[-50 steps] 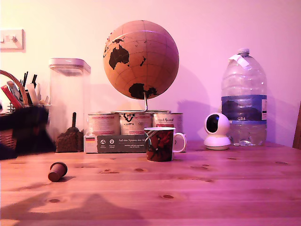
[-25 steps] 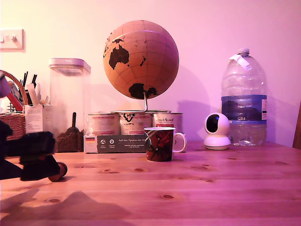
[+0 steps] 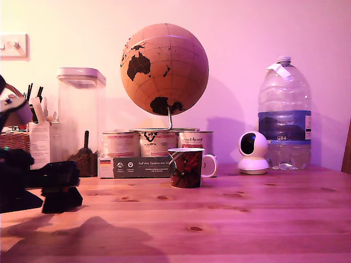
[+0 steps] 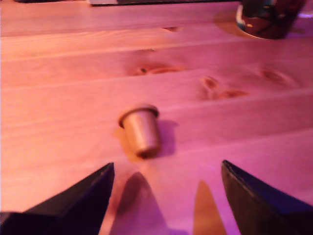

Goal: Pick up the coffee capsules from the table one by one and drop them inside the nearest coffee cup

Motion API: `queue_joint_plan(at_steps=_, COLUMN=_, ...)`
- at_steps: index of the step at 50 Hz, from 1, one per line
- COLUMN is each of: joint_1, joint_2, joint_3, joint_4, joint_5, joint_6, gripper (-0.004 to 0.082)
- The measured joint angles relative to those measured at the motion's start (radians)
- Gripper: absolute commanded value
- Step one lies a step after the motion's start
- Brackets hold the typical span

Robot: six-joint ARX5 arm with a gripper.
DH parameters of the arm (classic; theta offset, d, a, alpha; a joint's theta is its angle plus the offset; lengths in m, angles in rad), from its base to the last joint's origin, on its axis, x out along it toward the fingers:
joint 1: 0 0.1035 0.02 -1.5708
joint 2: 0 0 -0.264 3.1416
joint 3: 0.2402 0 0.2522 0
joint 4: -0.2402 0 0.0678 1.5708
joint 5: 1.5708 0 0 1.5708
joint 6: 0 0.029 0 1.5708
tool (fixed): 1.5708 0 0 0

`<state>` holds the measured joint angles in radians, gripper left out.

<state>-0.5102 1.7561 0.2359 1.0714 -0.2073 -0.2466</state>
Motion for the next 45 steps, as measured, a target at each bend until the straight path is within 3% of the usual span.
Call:
queue_joint_plan(at_steps=18, joint_1=0.032, joint_2=0.113, joint_3=0.062, joint_4=0.059, joint_5=0.046, joint_6=0.048, gripper=0.0619)
queue_joint_plan(at_steps=26, joint_1=0.053, joint_2=0.119, joint_3=0.079, joint_4=0.059, joint_5=0.053, joint_6=0.048, gripper=0.0619)
queue_joint_plan(at_steps=45, joint_1=0.076, joint_2=0.158, joint_3=0.121, joint_4=0.065, joint_5=0.127, joint_6=0.067, gripper=0.0614)
